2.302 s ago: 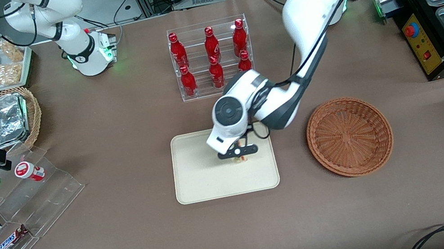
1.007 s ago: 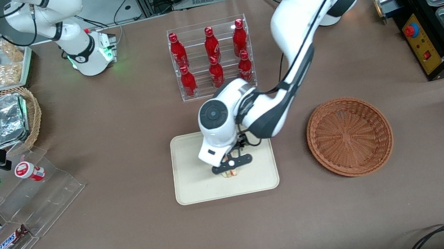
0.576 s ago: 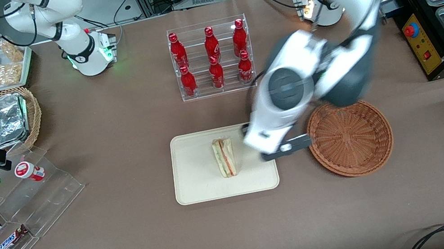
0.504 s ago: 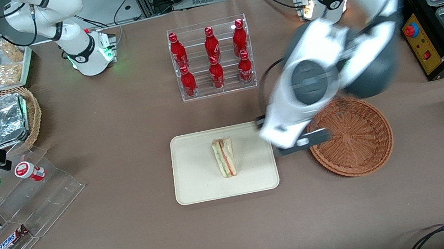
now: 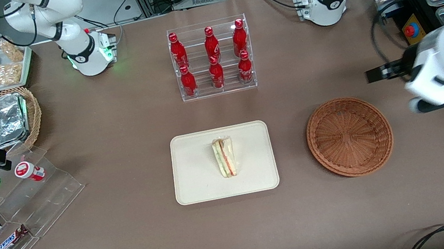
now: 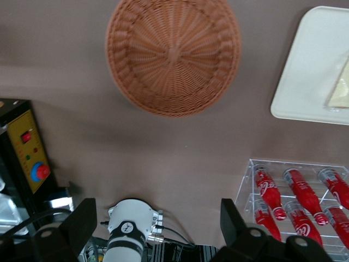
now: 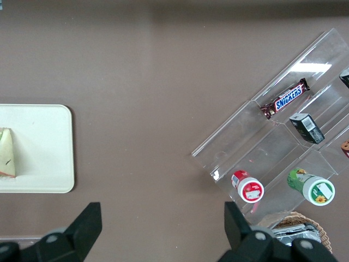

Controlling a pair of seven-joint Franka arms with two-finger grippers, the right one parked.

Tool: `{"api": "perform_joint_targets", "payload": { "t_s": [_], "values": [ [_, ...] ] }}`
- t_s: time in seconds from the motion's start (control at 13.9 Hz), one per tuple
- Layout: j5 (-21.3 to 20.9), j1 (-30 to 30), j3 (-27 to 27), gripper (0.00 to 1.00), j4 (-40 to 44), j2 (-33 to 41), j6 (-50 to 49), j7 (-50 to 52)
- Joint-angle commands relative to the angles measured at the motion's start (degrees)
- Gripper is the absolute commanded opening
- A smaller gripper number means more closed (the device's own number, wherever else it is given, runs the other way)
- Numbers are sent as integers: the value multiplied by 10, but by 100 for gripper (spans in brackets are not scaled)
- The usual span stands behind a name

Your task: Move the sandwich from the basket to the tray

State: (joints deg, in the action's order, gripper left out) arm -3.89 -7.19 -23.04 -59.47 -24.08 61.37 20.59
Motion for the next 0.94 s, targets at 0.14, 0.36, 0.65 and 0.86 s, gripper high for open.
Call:
{"api": "perform_joint_targets", "payload": {
  "t_s": [0.14, 0.36, 0.65, 0.86],
  "values": [
    [12, 38, 100, 100, -294, 216, 131, -94],
    [9, 97, 164, 100, -297, 261, 131, -113],
    [6, 91, 166, 100, -197, 254, 41, -140],
    [1, 55, 132, 100, -218, 258, 21, -196]
  ]
}}
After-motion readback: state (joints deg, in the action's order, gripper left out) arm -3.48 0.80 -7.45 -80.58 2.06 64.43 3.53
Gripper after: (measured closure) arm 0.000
